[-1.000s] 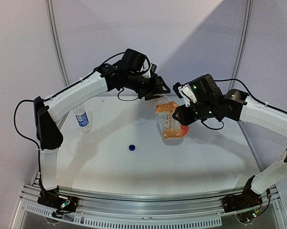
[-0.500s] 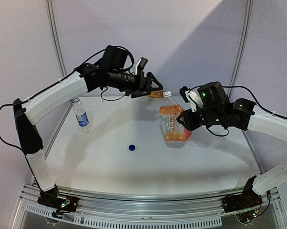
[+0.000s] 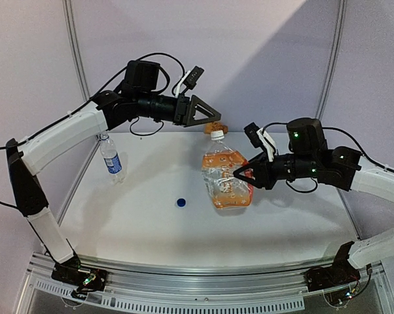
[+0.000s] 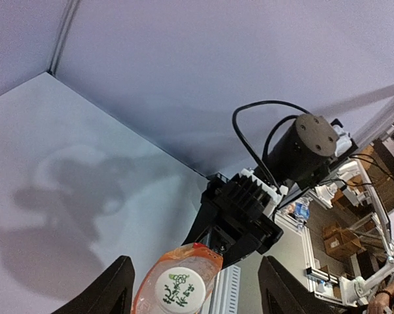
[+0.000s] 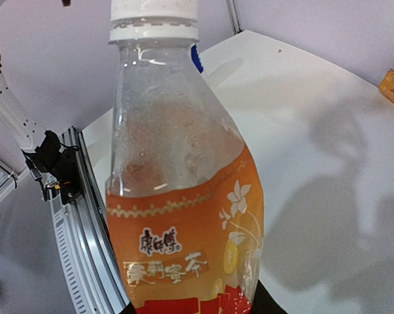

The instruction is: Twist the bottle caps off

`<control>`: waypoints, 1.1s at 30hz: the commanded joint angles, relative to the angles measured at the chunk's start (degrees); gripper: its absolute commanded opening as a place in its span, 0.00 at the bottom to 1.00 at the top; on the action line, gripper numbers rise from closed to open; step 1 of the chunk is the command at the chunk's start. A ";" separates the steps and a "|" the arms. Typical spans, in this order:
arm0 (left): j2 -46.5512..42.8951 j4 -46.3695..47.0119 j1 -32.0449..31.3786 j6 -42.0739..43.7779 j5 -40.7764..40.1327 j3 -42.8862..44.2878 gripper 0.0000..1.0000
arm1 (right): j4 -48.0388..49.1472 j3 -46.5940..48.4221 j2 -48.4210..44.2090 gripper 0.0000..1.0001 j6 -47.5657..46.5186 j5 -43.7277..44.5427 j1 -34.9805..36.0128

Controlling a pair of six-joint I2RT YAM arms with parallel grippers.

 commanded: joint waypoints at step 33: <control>2.16 4.17 0.18 0.16 6.87 -2.46 0.46 | 4.56 1.49 0.28 0.00 0.49 -4.64 -0.09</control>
